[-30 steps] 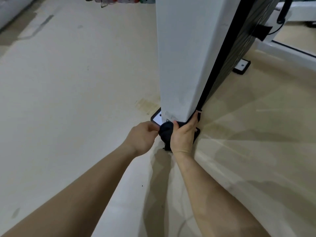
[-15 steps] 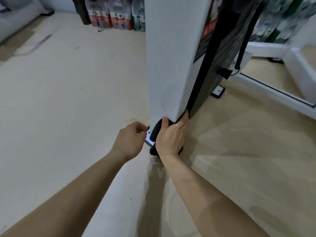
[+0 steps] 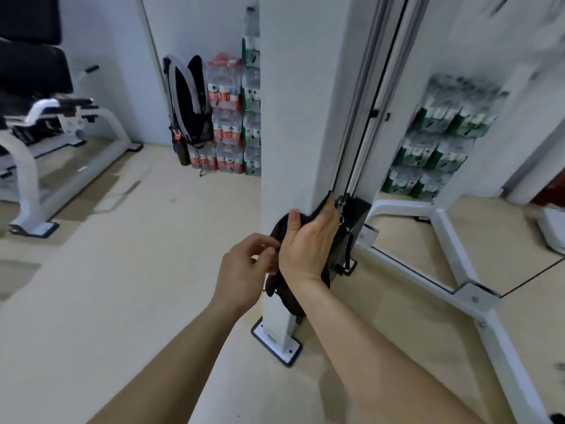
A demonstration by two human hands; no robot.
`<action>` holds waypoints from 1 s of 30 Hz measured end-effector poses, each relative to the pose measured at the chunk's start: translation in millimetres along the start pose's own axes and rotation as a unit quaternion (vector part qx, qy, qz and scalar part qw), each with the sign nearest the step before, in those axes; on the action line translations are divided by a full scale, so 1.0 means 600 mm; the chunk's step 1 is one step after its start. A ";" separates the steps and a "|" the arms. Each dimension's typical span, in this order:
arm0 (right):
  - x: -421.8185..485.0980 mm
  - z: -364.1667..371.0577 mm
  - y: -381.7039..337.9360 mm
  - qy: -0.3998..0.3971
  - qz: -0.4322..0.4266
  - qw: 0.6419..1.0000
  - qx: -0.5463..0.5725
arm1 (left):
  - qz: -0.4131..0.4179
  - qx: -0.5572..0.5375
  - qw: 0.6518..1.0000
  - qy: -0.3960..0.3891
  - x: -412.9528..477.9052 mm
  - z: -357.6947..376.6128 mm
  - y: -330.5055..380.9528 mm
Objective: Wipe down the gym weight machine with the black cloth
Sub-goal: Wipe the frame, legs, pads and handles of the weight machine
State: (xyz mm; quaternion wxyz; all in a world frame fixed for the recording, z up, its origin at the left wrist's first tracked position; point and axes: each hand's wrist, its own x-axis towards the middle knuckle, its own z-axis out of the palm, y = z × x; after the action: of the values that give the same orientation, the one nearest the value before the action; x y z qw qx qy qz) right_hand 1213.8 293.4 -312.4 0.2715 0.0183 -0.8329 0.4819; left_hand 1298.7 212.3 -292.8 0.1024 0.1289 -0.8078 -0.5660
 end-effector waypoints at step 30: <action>0.446 -0.663 -0.690 -0.256 -0.110 0.960 0.011 | 0.116 0.027 0.993 -0.019 -0.095 -0.253 0.958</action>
State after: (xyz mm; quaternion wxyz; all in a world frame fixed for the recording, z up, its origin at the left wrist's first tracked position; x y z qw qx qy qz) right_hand 1279.9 456.8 296.0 0.1007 0.2353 -0.8622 0.4373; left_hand 1346.7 283.0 298.3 0.1486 0.0261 -0.8339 -0.5309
